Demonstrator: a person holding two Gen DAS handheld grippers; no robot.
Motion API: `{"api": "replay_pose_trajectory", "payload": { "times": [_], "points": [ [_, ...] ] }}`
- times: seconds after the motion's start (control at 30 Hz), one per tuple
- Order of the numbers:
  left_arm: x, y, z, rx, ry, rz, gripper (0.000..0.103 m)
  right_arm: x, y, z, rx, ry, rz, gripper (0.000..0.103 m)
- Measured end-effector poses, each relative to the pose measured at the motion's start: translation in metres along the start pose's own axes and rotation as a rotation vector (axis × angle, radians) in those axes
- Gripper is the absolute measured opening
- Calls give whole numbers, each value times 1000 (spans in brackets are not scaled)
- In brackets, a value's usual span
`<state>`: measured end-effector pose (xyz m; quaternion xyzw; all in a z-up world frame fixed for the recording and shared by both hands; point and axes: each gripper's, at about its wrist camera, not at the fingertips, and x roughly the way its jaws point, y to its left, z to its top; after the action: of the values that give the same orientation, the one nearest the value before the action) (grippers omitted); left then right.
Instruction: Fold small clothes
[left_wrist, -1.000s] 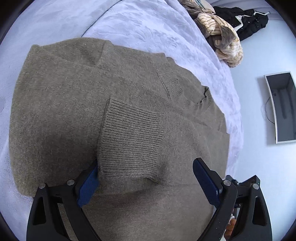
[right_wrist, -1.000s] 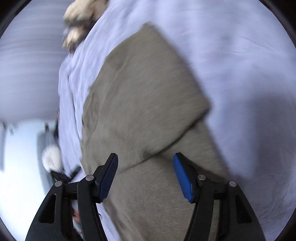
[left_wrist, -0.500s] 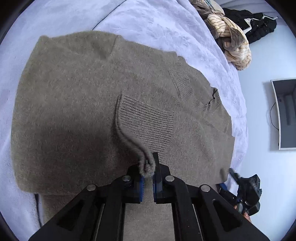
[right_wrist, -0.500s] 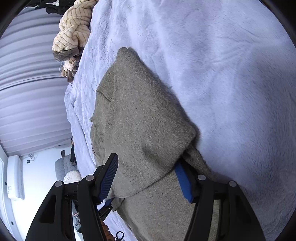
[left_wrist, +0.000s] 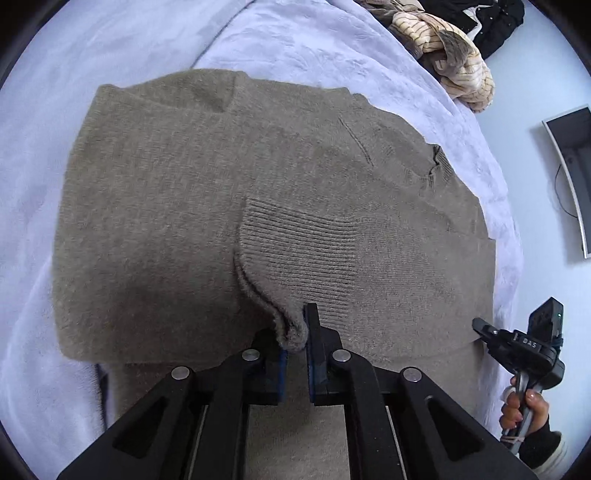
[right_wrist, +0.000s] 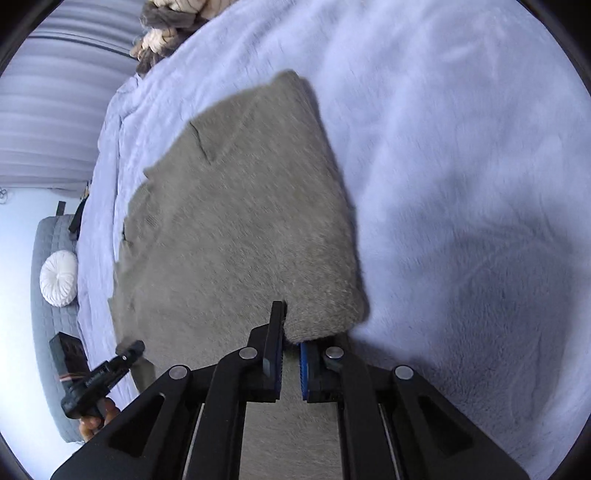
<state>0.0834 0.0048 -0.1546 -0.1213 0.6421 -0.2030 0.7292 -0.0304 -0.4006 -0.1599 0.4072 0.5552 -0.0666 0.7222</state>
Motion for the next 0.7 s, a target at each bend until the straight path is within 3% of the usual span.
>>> {"api": "replay_pose_trajectory", "payload": {
  "times": [0.07, 0.23, 0.27, 0.33, 0.4, 0.57, 0.67, 0.7],
  "points": [
    [-9, 2, -2, 8, -16, 58, 29, -6, -5, -4, 12, 5, 9, 12],
    [-35, 19, -4, -8, -46, 143, 30, -30, -9, -12, 5, 40, 16, 22],
    [-39, 21, -5, -12, -58, 146, 30, -38, -7, -13, 3, 29, 37, 27],
    [-47, 19, -1, -8, -83, 143, 30, -54, -5, -9, 2, -22, 86, 59],
    [-49, 11, 4, 5, -99, 135, 30, -65, -5, 5, 4, -82, 87, 67],
    [-28, -7, 14, 60, -88, 127, 30, -44, -13, 51, 50, -111, 49, 67],
    [-4, -21, 17, 74, -62, 154, 30, -21, -21, 69, 108, -88, 74, 64],
    [1, -21, 16, 75, -54, 162, 30, -15, -22, 72, 122, -72, 79, 32]
  ]
}}
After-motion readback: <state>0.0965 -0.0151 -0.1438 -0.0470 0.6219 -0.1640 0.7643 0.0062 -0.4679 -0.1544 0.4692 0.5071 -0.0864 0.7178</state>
